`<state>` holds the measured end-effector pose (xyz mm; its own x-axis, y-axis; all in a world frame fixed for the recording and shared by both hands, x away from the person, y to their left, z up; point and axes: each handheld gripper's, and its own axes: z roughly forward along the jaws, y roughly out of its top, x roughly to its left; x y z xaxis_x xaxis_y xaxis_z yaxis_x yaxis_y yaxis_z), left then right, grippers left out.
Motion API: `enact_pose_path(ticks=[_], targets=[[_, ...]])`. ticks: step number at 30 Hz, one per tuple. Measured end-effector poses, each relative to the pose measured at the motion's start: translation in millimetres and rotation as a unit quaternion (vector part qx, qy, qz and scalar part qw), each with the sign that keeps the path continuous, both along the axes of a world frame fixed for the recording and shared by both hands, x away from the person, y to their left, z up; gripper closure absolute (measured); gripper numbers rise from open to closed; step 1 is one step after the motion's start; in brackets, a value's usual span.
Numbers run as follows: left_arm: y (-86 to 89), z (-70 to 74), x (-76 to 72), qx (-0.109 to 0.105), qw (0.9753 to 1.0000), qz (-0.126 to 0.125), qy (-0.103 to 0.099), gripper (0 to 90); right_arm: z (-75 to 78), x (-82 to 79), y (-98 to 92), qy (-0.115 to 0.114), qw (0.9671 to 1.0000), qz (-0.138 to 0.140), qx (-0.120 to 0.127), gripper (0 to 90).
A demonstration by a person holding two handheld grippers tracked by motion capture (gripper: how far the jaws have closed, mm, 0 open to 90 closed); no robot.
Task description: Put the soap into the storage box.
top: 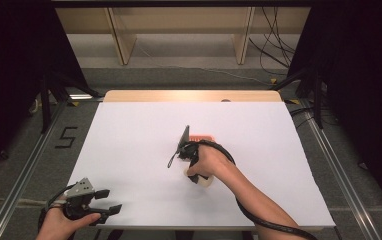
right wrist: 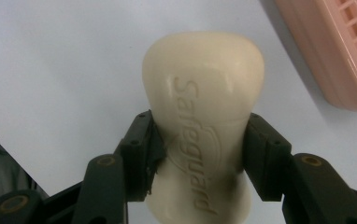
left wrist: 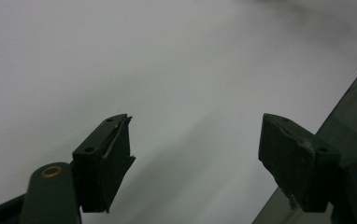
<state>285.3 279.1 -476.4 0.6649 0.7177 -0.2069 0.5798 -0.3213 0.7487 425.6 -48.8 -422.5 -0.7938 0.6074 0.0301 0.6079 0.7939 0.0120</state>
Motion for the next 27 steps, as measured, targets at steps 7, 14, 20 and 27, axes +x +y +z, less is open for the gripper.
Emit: enact_pose_path(ticks=[7,14,20,27], targets=[[-0.6,-0.2,-0.2,-0.004,1.0,0.003,-0.001,24.8,-0.1,3.6,-1.9,0.003,1.0,-0.004,0.0,50.6],[0.5,0.5,0.2,0.001,1.0,-0.003,-0.004,24.8,-0.9,8.0,-4.7,0.001,1.0,-0.006,-0.003,50.6],[0.6,0.4,0.2,0.001,1.0,-0.003,-0.004,24.8,-2.9,9.6,-6.4,0.009,0.9997,-0.022,-0.003,50.6],[0.9,0.2,0.8,0.005,1.0,-0.006,-0.004,24.8,-0.6,14.9,-9.6,0.002,0.9998,-0.019,-0.004,50.6]])
